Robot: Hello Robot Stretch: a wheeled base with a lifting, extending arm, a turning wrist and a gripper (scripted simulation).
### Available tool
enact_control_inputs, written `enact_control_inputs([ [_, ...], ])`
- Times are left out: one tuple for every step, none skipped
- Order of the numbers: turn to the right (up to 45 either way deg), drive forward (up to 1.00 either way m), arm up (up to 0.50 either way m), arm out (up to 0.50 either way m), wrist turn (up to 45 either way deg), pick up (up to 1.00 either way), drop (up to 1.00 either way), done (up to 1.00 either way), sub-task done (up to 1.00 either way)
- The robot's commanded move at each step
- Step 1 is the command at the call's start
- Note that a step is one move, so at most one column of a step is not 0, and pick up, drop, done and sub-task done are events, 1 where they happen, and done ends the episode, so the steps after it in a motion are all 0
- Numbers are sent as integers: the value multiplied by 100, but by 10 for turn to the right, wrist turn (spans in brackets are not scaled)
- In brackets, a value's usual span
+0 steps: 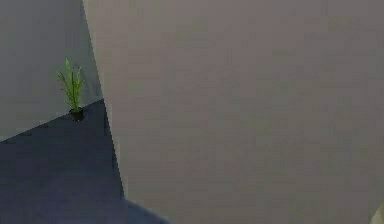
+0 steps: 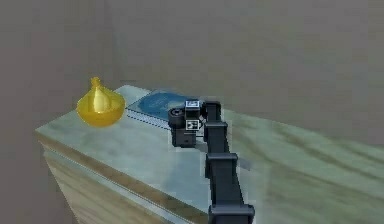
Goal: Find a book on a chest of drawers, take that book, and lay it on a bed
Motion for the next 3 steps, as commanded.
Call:
enact_control_inputs([
  [0,0,0,0,0,100,0,0,0],
  [0,0,10,0,0,0,0,0,0],
  [0,0,0,0,-450,0,0,0,0],
])
